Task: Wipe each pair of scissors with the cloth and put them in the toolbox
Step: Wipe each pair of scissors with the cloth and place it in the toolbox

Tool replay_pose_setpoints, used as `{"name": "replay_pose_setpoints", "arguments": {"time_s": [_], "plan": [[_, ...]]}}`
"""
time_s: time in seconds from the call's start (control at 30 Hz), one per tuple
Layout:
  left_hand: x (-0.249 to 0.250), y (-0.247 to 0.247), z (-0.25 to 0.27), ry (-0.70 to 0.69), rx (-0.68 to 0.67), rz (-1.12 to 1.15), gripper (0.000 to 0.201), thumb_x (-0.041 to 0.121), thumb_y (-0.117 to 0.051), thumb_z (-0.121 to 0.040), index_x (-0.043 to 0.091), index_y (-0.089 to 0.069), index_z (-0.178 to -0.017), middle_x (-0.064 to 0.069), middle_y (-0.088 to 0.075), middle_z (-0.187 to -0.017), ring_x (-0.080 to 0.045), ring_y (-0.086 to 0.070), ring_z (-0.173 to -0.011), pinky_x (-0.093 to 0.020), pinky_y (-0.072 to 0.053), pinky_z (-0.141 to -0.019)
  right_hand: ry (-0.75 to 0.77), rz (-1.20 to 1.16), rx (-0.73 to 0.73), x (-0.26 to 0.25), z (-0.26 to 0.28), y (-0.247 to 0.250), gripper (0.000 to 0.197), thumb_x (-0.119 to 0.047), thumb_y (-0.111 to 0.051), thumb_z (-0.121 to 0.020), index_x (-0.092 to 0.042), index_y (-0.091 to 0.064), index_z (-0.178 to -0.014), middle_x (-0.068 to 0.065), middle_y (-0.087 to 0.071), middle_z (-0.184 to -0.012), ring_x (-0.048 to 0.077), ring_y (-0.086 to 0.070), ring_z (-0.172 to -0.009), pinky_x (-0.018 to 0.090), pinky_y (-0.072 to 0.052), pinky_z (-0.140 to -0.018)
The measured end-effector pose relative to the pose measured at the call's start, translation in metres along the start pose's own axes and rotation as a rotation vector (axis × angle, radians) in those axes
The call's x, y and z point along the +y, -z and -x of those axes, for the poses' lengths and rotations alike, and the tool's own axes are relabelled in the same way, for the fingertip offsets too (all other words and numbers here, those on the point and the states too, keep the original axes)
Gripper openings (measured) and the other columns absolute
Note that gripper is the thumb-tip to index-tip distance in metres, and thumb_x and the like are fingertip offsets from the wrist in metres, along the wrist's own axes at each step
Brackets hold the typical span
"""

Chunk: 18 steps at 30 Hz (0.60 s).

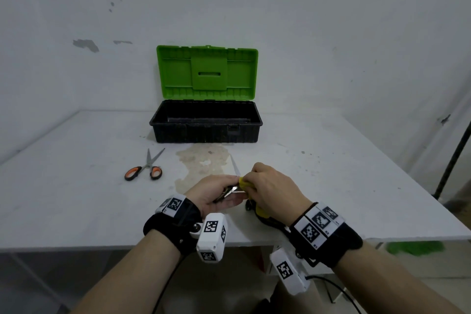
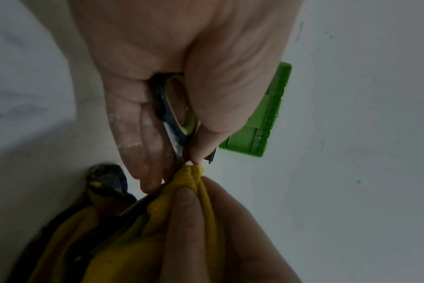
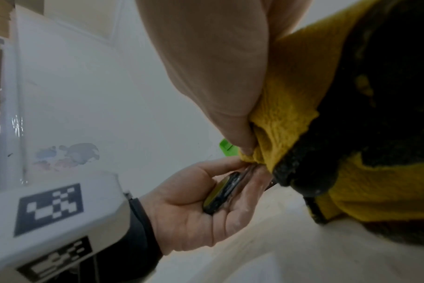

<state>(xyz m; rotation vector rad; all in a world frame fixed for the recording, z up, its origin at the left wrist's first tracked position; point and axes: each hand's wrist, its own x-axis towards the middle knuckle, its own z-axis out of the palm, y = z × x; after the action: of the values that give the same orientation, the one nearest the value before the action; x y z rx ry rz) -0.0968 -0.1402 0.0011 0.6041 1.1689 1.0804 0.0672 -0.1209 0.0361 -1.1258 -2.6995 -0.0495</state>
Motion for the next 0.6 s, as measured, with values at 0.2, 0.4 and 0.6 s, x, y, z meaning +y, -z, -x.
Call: {"name": "replay_pose_setpoints", "arguments": {"time_s": [0.2,0.4,0.6], "plan": [[-0.006,-0.01,-0.003,-0.046,0.024,0.079,0.013,0.008,-0.073,-0.084,-0.001,-0.074,-0.094,-0.016,-0.074,-0.093,-0.028,-0.073,-0.091,-0.036,-0.061,-0.078,-0.052,0.084,0.068,-0.01,0.001,-0.008,0.003,-0.013,-0.068,-0.084,-0.012,-0.067,-0.087,0.006,-0.054,-0.087,0.026,-0.059,-0.078,0.029,-0.035,-0.053],[-0.008,-0.008,-0.011,-0.075,0.048,0.006,0.009,0.015,-0.07,-0.086,0.007,-0.071,-0.09,-0.006,-0.065,-0.074,-0.014,-0.065,-0.065,-0.03,-0.057,-0.063,0.024,0.016,0.076,-0.017,0.006,-0.019,0.013,-0.017,-0.057,-0.092,-0.011,-0.069,-0.093,0.007,-0.054,-0.091,0.024,-0.057,-0.081,0.029,-0.039,-0.056],[-0.012,-0.012,-0.012,-0.109,0.022,0.027,0.008,0.013,-0.068,-0.086,0.007,-0.072,-0.089,-0.009,-0.065,-0.08,-0.017,-0.065,-0.076,-0.03,-0.057,-0.068,-0.068,0.026,0.189,-0.019,0.007,-0.023,0.014,-0.011,-0.076,-0.072,-0.013,-0.063,-0.07,0.003,-0.049,-0.073,0.021,-0.053,-0.059,0.025,-0.029,-0.045]]}}
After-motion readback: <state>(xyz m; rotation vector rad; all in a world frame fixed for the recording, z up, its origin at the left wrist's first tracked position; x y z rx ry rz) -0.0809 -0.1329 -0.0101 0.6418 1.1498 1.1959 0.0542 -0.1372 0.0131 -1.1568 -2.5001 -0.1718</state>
